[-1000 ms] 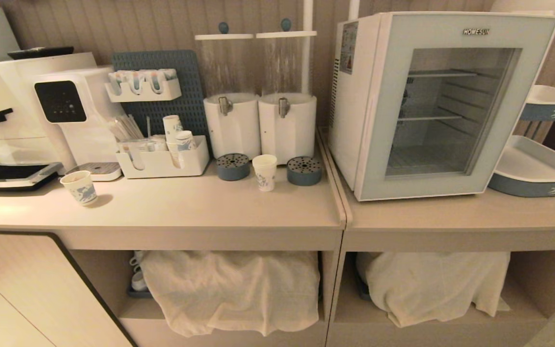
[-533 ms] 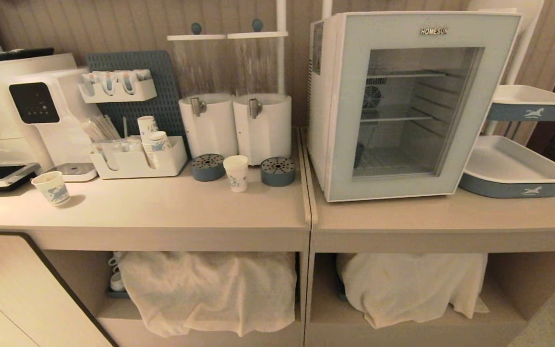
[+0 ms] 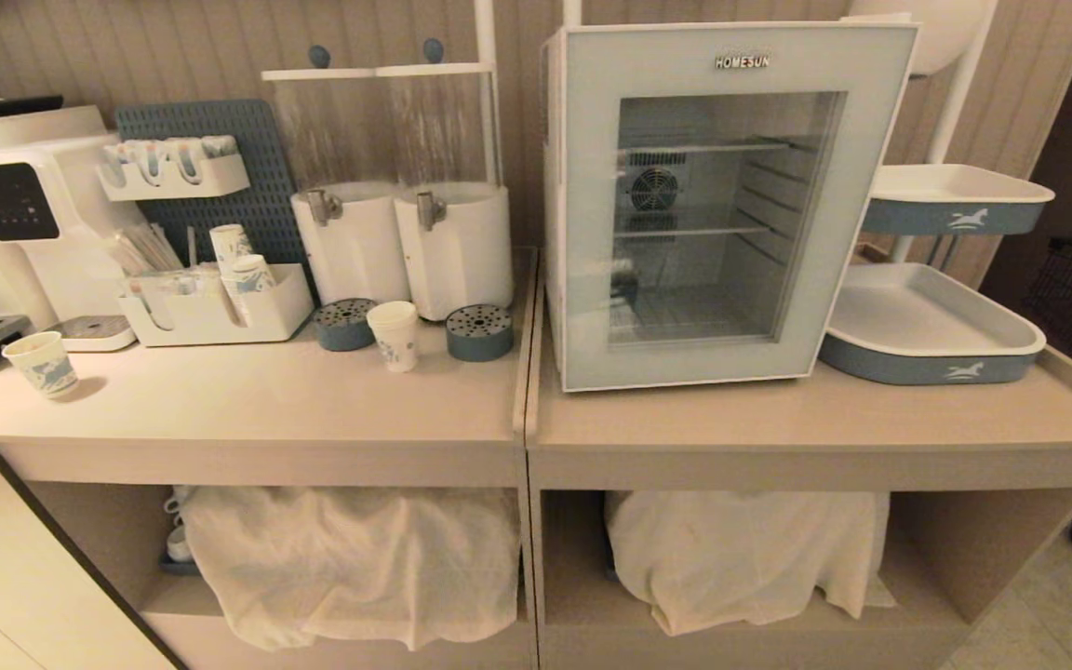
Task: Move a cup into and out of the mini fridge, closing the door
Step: Open the freezer door
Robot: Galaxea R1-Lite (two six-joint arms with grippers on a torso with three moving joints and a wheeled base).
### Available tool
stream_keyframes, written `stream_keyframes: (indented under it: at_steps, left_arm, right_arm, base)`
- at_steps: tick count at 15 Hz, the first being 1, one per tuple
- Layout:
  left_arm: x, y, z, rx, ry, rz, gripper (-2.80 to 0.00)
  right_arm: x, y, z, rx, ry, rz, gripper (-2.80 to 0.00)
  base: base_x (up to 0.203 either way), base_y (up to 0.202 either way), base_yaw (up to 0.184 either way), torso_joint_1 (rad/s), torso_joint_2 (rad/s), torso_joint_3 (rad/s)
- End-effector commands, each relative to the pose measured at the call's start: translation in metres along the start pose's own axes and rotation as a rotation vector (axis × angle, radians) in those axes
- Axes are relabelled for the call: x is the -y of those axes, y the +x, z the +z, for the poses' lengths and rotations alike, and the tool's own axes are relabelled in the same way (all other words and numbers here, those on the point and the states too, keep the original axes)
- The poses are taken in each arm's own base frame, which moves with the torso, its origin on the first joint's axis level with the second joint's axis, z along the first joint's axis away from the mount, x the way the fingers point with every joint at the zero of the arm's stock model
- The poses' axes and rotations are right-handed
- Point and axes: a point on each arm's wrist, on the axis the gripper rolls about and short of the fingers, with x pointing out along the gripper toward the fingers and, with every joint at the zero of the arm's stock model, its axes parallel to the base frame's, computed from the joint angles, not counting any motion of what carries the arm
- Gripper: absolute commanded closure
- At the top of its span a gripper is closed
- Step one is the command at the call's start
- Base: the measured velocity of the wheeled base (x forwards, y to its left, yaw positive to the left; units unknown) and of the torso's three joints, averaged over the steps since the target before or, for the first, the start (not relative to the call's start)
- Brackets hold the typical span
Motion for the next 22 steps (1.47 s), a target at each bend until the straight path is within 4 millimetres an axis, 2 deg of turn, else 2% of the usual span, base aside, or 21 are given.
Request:
stream_keyframes:
  at_steps: [1,11,15,22]
  left_arm:
    - [0.0000,-0.0001,-0.0002,0.001,0.000,0.000,0.00]
    - [0.0000,-0.0001,-0.0002,0.001,0.000,-0.001,0.00]
    - [0.0000,-0.0001,-0.0002,0.001,0.003,0.000,0.00]
    - [0.0000,-0.0001,-0.0002,0.001,0.003,0.000,0.00]
  right_arm:
    - [0.0000,0.0001,-0.0001,-0.002,0.000,0.001,0.00]
    - [0.0000,0.0001,-0.0001,-0.002,0.000,0.001,0.00]
    - [0.0000,0.0001,-0.0001,-0.002,0.000,0.001,0.00]
    - [0.0000,0.0001,-0.0001,-0.002,0.000,0.001,0.00]
  base:
    - [0.000,-0.190,0.001,0.003,0.00,0.002]
    - [0.000,-0.172,0.002,0.003,0.00,0.003]
    - [0.019,-0.001,0.003,0.000,0.00,-0.001]
    - [0.181,0.000,0.000,0.003,0.00,0.004]
